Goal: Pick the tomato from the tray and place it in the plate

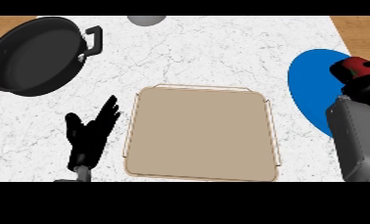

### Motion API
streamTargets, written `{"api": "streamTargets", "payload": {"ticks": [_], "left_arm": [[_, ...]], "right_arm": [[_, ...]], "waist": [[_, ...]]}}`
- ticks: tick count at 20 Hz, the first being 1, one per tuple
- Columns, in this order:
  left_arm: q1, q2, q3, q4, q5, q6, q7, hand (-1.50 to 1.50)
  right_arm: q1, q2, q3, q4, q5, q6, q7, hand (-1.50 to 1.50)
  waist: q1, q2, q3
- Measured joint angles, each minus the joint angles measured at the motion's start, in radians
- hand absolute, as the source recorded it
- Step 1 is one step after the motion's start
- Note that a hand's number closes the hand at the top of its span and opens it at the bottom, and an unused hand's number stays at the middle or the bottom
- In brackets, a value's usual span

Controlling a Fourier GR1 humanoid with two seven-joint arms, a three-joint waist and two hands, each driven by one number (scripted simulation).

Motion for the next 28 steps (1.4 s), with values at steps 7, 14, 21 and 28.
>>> {"api": "streamTargets", "payload": {"ticks": [7,14,21,28], "left_arm": [[-0.016,-0.008,0.005,0.025,-0.006,-0.002,-0.011,0.0],[-0.017,-0.002,0.009,0.011,-0.001,-0.014,-0.009,0.0],[-0.011,0.0,0.013,0.009,0.004,-0.021,-0.007,0.0],[-0.003,-0.002,0.018,0.007,-0.003,-0.014,0.001,0.0]], "right_arm": [[0.008,-0.089,-0.003,0.138,-0.301,0.017,-0.09,-1.5],[0.032,-0.123,-0.027,0.185,-0.643,0.134,-0.366,-1.5],[0.068,-0.117,-0.111,0.088,-0.929,0.122,-0.737,-1.5],[0.16,-0.079,-0.252,-0.043,-1.238,0.177,-1.058,-1.5]], "waist": [[0.005,0.003,0.001],[0.012,0.006,0.005],[0.009,0.006,0.006],[-0.003,0.0,0.003]]}}
